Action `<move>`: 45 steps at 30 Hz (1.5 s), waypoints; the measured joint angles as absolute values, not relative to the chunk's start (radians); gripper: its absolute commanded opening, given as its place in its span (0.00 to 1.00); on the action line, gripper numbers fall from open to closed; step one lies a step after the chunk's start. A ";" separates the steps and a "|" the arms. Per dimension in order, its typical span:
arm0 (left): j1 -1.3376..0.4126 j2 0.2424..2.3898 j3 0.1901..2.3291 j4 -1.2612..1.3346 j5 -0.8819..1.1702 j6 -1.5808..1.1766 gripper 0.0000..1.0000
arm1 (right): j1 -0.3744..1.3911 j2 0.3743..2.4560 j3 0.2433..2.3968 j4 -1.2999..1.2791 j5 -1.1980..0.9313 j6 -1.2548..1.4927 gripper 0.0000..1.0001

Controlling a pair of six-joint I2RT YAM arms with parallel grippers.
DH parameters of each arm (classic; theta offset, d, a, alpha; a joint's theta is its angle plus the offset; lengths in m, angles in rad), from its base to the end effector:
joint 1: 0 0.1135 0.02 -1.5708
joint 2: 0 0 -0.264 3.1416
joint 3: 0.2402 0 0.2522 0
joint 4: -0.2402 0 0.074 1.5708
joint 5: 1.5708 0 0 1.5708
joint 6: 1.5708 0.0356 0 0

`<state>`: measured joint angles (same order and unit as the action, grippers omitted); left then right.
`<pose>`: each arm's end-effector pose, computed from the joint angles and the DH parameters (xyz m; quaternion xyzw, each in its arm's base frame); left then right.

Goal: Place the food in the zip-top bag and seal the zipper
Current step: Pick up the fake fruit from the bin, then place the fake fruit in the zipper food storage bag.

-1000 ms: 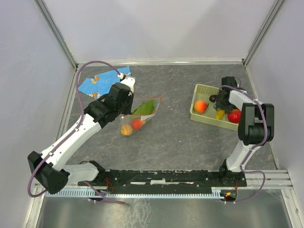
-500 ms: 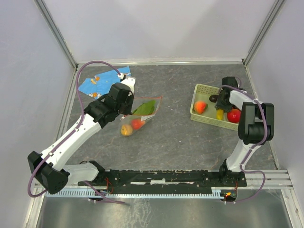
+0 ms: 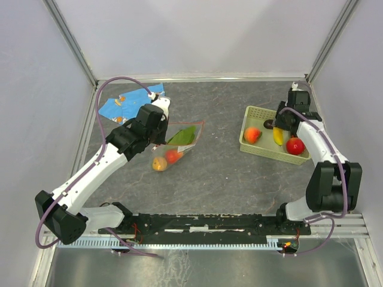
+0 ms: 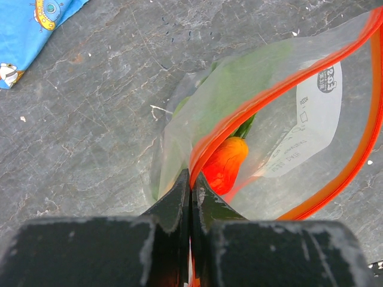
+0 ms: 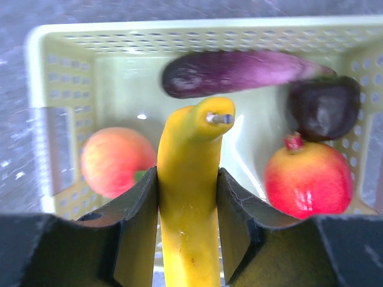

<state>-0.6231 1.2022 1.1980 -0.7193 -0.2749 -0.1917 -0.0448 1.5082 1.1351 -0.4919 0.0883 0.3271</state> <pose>0.2097 -0.1388 0.3471 0.1383 0.8941 -0.0467 0.4234 0.3240 -0.0177 0.2603 0.1883 0.9185 0.0076 0.3477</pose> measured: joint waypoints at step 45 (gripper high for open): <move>-0.599 1.201 1.190 -0.700 -0.197 -0.191 0.03 | 0.635 1.577 1.050 0.626 -0.788 -0.056 0.17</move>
<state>-0.5995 1.2007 1.1896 -0.6998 -0.1974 -0.1905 0.6350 1.5772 1.0496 0.6258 -0.7883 -0.0563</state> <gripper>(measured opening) 0.043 0.456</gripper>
